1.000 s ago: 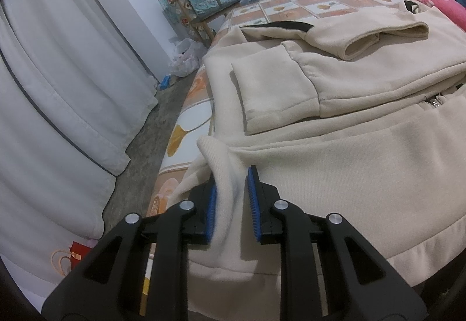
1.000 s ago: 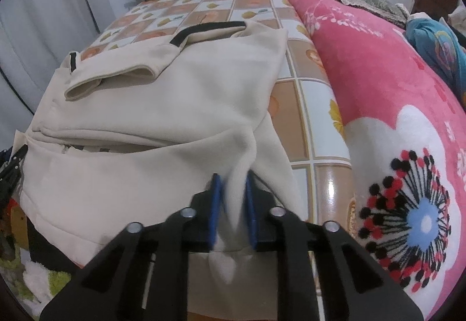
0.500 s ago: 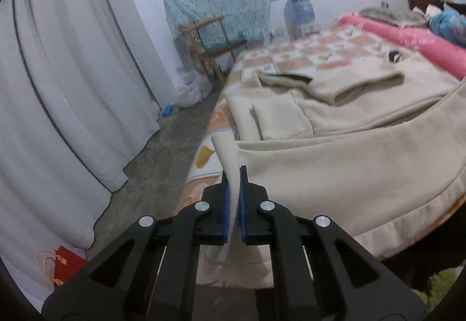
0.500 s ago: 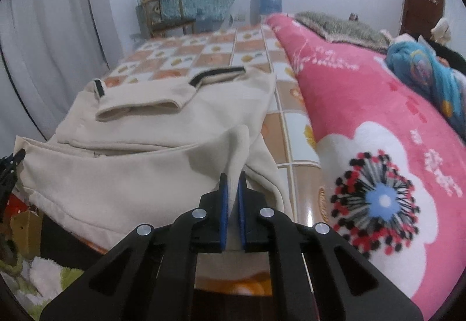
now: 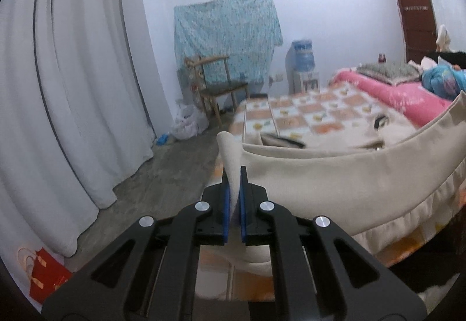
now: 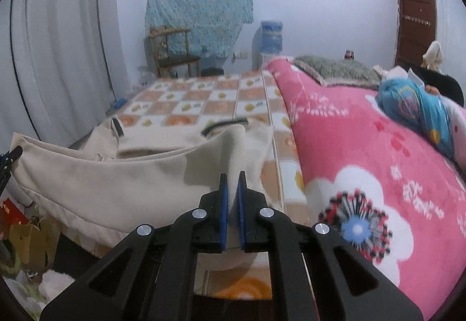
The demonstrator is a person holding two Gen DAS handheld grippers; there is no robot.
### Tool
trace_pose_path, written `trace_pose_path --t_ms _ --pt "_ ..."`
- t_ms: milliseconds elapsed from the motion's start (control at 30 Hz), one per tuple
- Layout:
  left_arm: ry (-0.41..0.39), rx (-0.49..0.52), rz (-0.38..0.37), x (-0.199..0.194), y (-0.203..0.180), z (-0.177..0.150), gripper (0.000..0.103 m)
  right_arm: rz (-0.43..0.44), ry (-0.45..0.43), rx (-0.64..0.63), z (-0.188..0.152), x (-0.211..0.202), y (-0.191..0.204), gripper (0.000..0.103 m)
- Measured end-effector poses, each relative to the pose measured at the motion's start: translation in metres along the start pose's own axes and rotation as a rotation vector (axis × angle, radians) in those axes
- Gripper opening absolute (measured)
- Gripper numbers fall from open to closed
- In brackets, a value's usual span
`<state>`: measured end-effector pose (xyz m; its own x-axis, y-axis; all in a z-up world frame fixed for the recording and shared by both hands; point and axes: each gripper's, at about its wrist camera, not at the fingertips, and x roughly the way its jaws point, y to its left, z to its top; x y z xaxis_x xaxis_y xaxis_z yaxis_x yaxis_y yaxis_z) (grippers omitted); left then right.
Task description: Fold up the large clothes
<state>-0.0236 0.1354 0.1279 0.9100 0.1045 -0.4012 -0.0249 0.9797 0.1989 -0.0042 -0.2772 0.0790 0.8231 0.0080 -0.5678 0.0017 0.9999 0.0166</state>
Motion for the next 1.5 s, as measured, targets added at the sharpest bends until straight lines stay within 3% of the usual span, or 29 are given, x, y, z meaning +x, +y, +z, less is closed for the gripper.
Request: trace_pose_path --t_ms 300,400,533,633,733,800,867,933,1000,1067,1100,1167,1333,1500 --pt "-0.118 -0.036 -0.022 0.060 0.012 0.071 0.005 0.014 -0.119 -0.036 0.079 0.034 -0.009 0.006" --pt "-0.101 -0.038 -0.030 0.103 0.011 0.095 0.005 0.046 -0.131 -0.011 0.112 0.066 -0.020 0.006" --pt "0.064 -0.071 -0.087 0.185 0.006 0.110 0.005 0.082 -0.046 0.034 0.137 0.148 -0.032 0.006" --pt "0.235 -0.107 -0.130 0.253 0.002 0.095 0.006 0.073 0.073 0.061 0.130 0.225 -0.037 0.006" --pt "0.425 -0.087 -0.106 0.313 -0.008 0.062 0.012 0.030 0.236 0.079 0.104 0.297 -0.043 0.009" --pt "0.515 -0.072 -0.062 0.339 -0.011 0.041 0.024 -0.004 0.297 0.091 0.088 0.321 -0.051 0.016" --pt "0.504 -0.124 -0.056 0.337 0.000 0.037 0.039 0.002 0.279 0.169 0.082 0.318 -0.068 0.030" --pt "0.465 -0.170 -0.045 0.324 0.013 0.043 0.051 -0.024 0.245 0.195 0.085 0.305 -0.075 0.035" --pt "0.441 -0.205 -0.043 0.313 0.025 0.048 0.052 -0.092 0.217 0.183 0.088 0.289 -0.078 0.037" --pt "0.425 -0.237 -0.046 0.299 0.035 0.054 0.060 -0.113 0.178 0.186 0.091 0.263 -0.082 0.037" --pt "0.409 -0.256 -0.057 0.287 0.042 0.056 0.062 -0.106 0.164 0.197 0.090 0.249 -0.082 0.038" --pt "0.372 -0.276 -0.097 0.257 0.051 0.058 0.068 -0.094 0.141 0.198 0.089 0.221 -0.078 0.048" --pt "0.349 -0.248 -0.212 0.197 0.035 0.057 0.086 -0.017 0.112 0.135 0.072 0.162 -0.051 0.073" --pt "0.396 -0.259 -0.240 0.146 -0.003 0.032 0.093 0.086 0.148 0.094 0.029 0.115 -0.003 0.081"
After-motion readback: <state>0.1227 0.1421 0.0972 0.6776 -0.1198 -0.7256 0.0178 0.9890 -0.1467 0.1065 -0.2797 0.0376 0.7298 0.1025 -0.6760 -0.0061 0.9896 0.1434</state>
